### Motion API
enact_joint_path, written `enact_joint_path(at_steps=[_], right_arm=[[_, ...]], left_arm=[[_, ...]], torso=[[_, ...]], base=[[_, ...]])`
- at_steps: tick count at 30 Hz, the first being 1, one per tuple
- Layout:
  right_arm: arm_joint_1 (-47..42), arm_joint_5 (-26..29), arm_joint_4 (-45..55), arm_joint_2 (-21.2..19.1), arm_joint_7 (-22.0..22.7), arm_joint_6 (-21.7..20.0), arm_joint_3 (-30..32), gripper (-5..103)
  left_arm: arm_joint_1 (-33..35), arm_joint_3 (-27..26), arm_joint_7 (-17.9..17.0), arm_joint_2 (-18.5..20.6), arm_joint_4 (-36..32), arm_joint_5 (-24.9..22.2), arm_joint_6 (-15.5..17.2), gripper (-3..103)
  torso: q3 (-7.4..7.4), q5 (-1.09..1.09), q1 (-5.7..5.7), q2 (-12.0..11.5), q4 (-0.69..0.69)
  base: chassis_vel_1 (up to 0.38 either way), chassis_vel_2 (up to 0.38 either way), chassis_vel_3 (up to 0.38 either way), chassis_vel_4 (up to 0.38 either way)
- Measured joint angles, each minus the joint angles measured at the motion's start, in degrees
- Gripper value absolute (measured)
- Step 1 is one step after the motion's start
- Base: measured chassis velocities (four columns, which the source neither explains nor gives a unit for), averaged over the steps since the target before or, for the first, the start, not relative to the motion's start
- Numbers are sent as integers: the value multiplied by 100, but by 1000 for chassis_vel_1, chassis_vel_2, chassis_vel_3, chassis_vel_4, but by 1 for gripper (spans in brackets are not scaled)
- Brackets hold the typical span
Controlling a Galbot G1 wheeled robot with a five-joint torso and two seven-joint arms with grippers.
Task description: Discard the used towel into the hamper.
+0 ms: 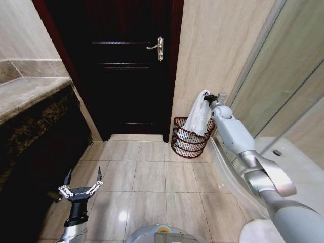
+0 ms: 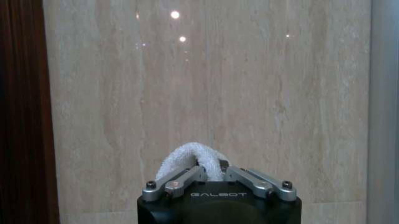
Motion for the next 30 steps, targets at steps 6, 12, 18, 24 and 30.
enact_joint_path(at_steps=[6,12,18,24,30], right_arm=[[221,71,93,-7,132,50,36,2],[499,100,54,-45,124,27,-43,2],[604,-138,-551,220,31,115,-43,2],[556,-391,-842,439,29,179,62,2],[437,-474,-837,477,72,193,92,2]], left_arm=[[-12,-4,0,0,36,-21,-7,100],[-57,6,0,0,105,-21,-34,100],[-49,4,-1,0,131,-60,-76,100],[-6,-43,-5,0,144,-185,-133,100],[60,-127,-7,0,206,-344,-211,100]], torso=[[-95,1,-59,-155,1],[-176,-2,-91,-265,0],[-291,2,-100,-419,2],[-383,-2,-101,-505,-1],[-389,0,-102,-509,-1]], base=[[0,0,0,0],[0,0,0,0],[0,0,0,0],[0,0,0,0],[0,0,0,0]])
